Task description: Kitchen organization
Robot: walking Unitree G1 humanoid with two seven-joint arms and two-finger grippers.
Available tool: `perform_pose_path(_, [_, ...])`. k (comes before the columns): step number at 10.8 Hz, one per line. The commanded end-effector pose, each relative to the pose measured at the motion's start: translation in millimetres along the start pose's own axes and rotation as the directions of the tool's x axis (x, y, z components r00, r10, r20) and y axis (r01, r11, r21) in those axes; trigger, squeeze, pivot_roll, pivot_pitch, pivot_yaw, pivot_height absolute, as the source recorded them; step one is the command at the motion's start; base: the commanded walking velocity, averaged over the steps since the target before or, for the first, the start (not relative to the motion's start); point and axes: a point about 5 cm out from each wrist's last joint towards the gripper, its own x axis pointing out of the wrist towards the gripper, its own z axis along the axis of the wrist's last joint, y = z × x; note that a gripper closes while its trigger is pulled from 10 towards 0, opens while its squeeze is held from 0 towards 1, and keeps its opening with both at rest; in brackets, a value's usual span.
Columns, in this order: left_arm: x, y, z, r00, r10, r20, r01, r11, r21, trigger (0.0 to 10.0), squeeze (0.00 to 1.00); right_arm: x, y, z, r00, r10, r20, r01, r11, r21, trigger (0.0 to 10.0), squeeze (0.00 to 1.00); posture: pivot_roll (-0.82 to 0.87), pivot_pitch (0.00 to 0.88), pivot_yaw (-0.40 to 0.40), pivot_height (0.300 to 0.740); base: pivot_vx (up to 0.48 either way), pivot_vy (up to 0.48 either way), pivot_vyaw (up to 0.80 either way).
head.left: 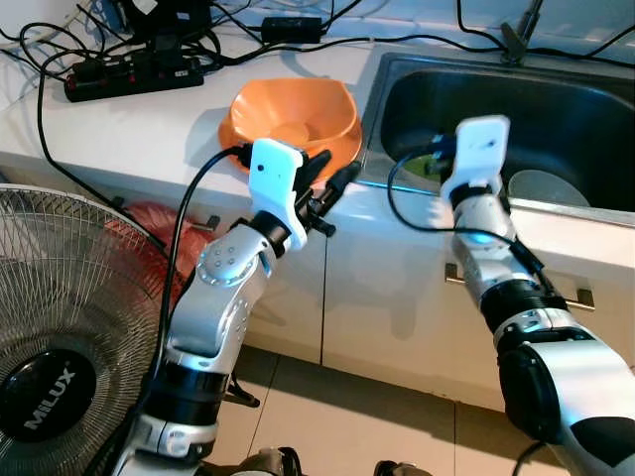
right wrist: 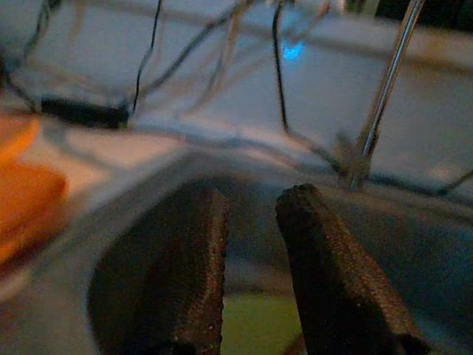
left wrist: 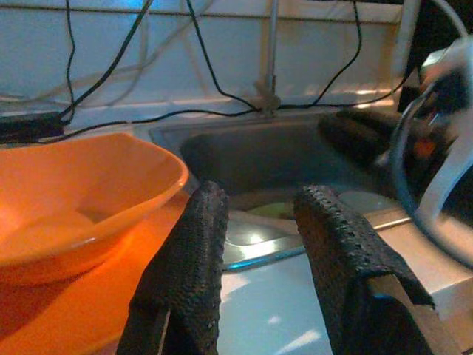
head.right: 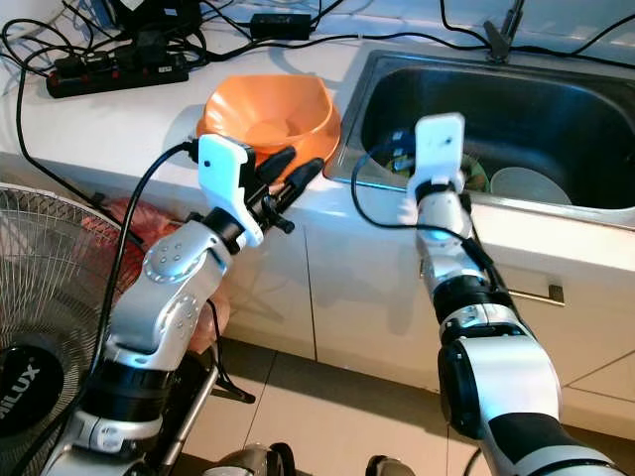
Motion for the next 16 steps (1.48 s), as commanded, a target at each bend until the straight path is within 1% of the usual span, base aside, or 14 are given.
perform_pose_path(1, [1.8, 0.7, 2.8, 1.000, 0.014, 0.013, -0.015, 0.999, 0.033, 10.0, 0.00, 1.9, -6.8, 7.8, 0.999, -0.020, 0.048, 0.019, 1.000, 0.017, 10.0, 0.00, 0.06, 0.137, 0.045, 0.740, 0.000, 0.000, 0.00])
perform_pose_path(3, [2.2, 12.2, 6.2, 0.994, 0.103, 0.032, -0.106, 0.984, 0.140, 10.0, 0.00, -0.7, -24.6, 13.1, 0.993, -0.053, 0.102, 0.054, 0.999, 0.001, 10.0, 0.00, 0.06, 0.140, 0.042, 0.740, 0.000, 0.000, 0.00])
perform_pose_path(5, [2.1, 15.7, 4.9, 0.993, 0.115, 0.022, -0.117, 0.970, 0.211, 10.0, 0.00, -7.6, -31.7, 13.8, 0.990, -0.061, 0.126, 0.061, 0.998, 0.001, 10.0, 0.00, 0.05, 0.144, 0.041, 0.740, 0.000, 0.000, 0.00])
perform_pose_path(6, [3.1, 18.4, 1.1, 0.992, 0.122, -0.010, -0.113, 0.942, 0.315, 10.0, 0.00, -16.5, -31.5, 7.9, 0.991, -0.073, 0.115, 0.072, 0.997, 0.012, 10.0, 0.00, 0.04, 0.146, 0.043, 0.740, 0.000, 0.000, 0.00])
perform_pose_path(7, [7.1, 21.6, 1.9, 0.992, 0.126, -0.012, -0.113, 0.922, 0.371, 10.0, 0.00, -25.6, -26.5, 0.5, 0.993, -0.067, 0.095, 0.065, 0.998, 0.025, 10.0, 0.00, 0.04, 0.148, 0.044, 0.740, 0.000, 0.000, 0.00])
perform_pose_path(8, [10.3, 23.6, 2.8, 0.993, 0.114, -0.017, -0.097, 0.902, 0.420, 10.0, 0.00, -30.8, -24.0, -4.5, 0.994, -0.074, 0.075, 0.071, 0.997, 0.037, 10.0, 0.00, 0.03, 0.149, 0.046, 0.740, 0.000, 0.000, 0.00])
perform_pose_path(9, [13.9, 29.3, 3.8, 0.994, 0.099, -0.044, -0.067, 0.880, 0.471, 10.0, 0.00, -33.5, -20.5, -4.2, 0.994, -0.079, 0.072, 0.075, 0.996, 0.054, 10.0, 0.00, 0.03, 0.147, 0.049, 0.740, 0.000, 0.000, 0.00])
perform_pose_path(10, [16.5, 35.2, 4.5, 0.993, 0.098, -0.066, -0.049, 0.849, 0.526, 10.0, 0.00, -34.9, -17.4, -3.2, 0.995, -0.079, 0.066, 0.075, 0.995, 0.064, 10.0, 0.00, 0.02, 0.146, 0.054, 0.740, 0.000, 0.000, 0.00])
perform_pose_path(11, [18.7, 39.0, 4.5, 0.991, 0.075, -0.108, 0.000, 0.823, 0.568, 10.0, 0.00, -35.8, -13.0, -2.2, 0.995, -0.074, 0.063, 0.069, 0.995, 0.076, 10.0, 0.00, 0.02, 0.138, 0.058, 0.740, 0.000, 0.000, 0.00])
perform_pose_path(12, [18.8, 42.5, 3.2, 0.987, 0.053, -0.152, 0.048, 0.805, 0.592, 10.0, 0.00, -36.4, -10.0, -1.1, 0.996, -0.069, 0.061, 0.064, 0.995, 0.080, 10.0, 0.00, 0.02, 0.134, 0.062, 0.740, 0.000, 0.000, 0.00])
perform_pose_path(13, [17.3, 46.1, 6.1, 0.987, 0.052, -0.149, 0.039, 0.834, 0.551, 10.0, 0.00, -37.3, -9.1, -1.1, 0.996, -0.069, 0.058, 0.064, 0.994, 0.083, 10.0, 0.00, 0.03, 0.129, 0.064, 0.740, 0.000, 0.000, 0.00])
perform_pose_path(14, [15.7, 51.5, 21.8, 0.995, 0.085, -0.052, -0.058, 0.916, 0.396, 10.0, 0.00, -38.1, -8.2, -0.7, 0.996, -0.067, 0.053, 0.063, 0.994, 0.085, 10.0, 0.00, 0.02, 0.128, 0.065, 0.740, 0.000, 0.000, 0.00])
perform_pose_path(15, [15.3, 54.1, 39.0, 0.994, 0.101, 0.044, -0.110, 0.937, 0.333, 10.0, 0.00, -38.5, -7.5, -0.6, 0.997, -0.065, 0.048, 0.061, 0.994, 0.086, 10.0, 0.00, 0.03, 0.122, 0.058, 0.740, 0.000, 0.000, 0.00])
perform_pose_path(16, [15.2, 56.1, 51.5, 0.987, 0.117, 0.114, -0.144, 0.955, 0.258, 10.0, 0.00, -38.4, -6.8, -0.9, 0.997, -0.063, 0.045, 0.059, 0.994, 0.088, 10.0, 0.00, 0.04, 0.120, 0.057, 0.740, 0.000, 0.000, 0.00])
